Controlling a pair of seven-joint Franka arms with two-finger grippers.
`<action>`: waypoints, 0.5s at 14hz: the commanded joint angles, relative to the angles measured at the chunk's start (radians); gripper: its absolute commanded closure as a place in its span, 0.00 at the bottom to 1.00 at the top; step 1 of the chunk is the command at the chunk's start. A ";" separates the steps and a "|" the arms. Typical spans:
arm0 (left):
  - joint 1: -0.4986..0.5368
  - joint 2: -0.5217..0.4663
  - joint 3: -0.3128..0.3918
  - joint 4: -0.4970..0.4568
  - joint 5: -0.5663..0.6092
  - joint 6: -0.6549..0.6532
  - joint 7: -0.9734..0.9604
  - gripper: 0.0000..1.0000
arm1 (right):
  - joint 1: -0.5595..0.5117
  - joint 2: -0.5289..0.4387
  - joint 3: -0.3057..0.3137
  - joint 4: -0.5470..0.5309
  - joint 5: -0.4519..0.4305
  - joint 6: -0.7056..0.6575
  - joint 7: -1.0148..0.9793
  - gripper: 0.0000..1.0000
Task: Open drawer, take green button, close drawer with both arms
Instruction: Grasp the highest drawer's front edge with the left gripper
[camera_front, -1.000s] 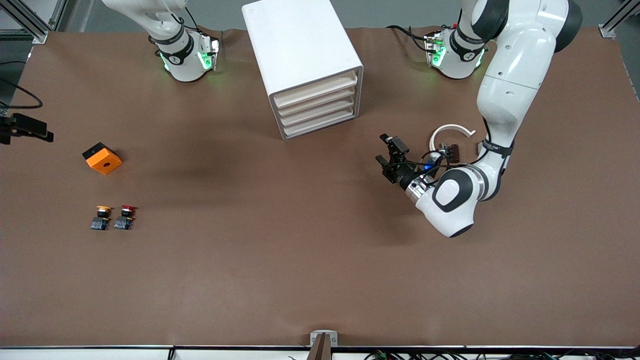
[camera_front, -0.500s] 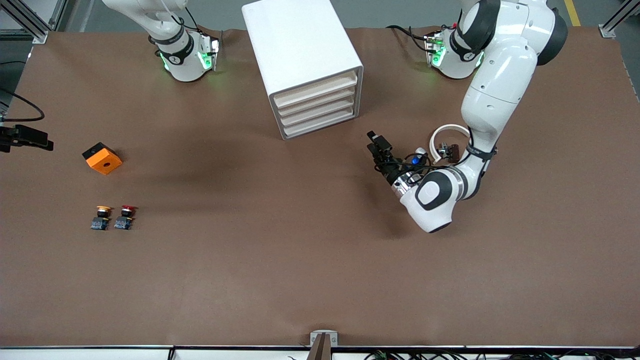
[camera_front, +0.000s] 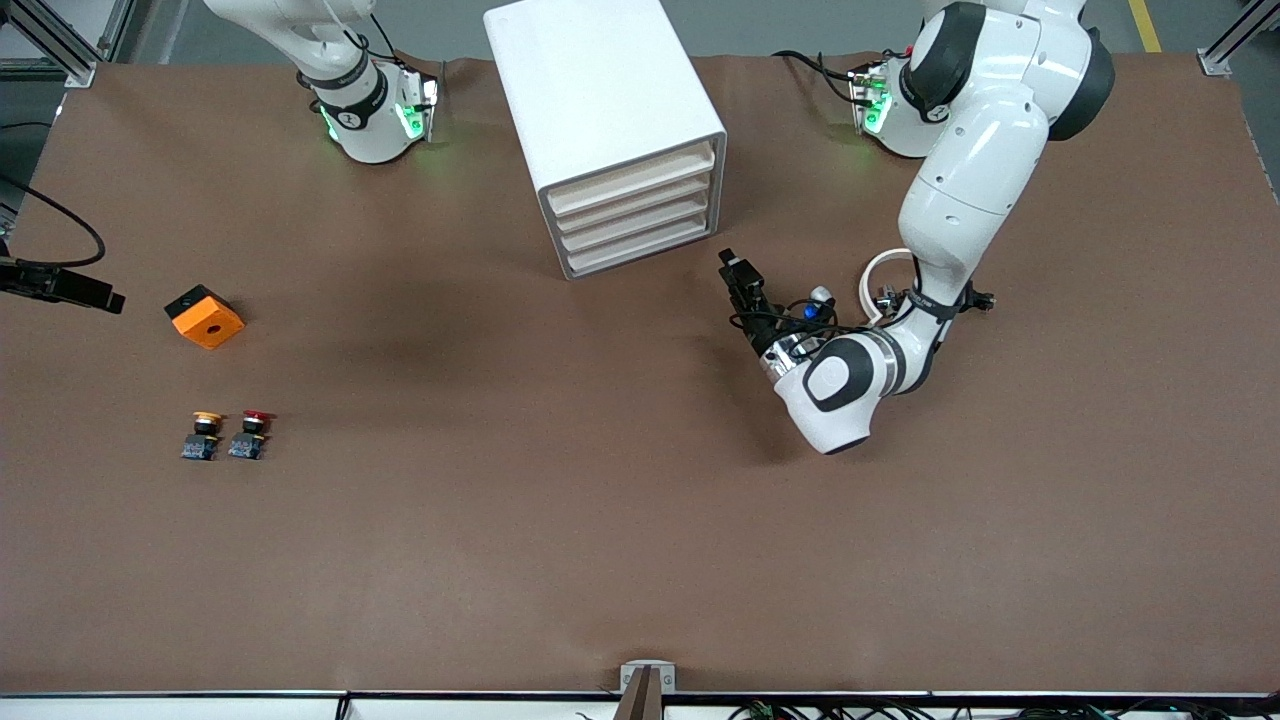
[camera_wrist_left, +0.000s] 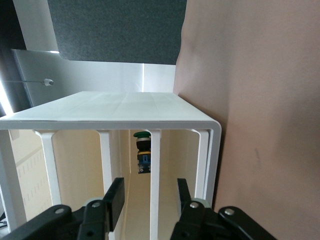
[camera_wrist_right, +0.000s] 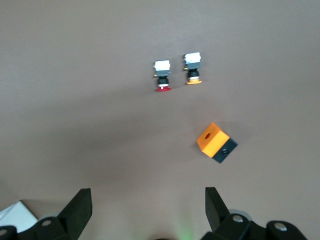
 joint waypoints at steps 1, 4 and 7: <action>-0.027 0.015 -0.003 0.019 -0.022 -0.021 -0.017 0.50 | -0.002 -0.005 0.001 0.011 0.030 -0.014 0.040 0.00; -0.043 0.026 -0.003 0.020 -0.046 -0.019 -0.016 0.50 | 0.016 -0.005 0.004 0.011 0.031 -0.015 0.143 0.00; -0.065 0.027 -0.003 0.019 -0.065 -0.019 -0.016 0.50 | 0.027 -0.007 0.004 0.011 0.031 -0.018 0.169 0.00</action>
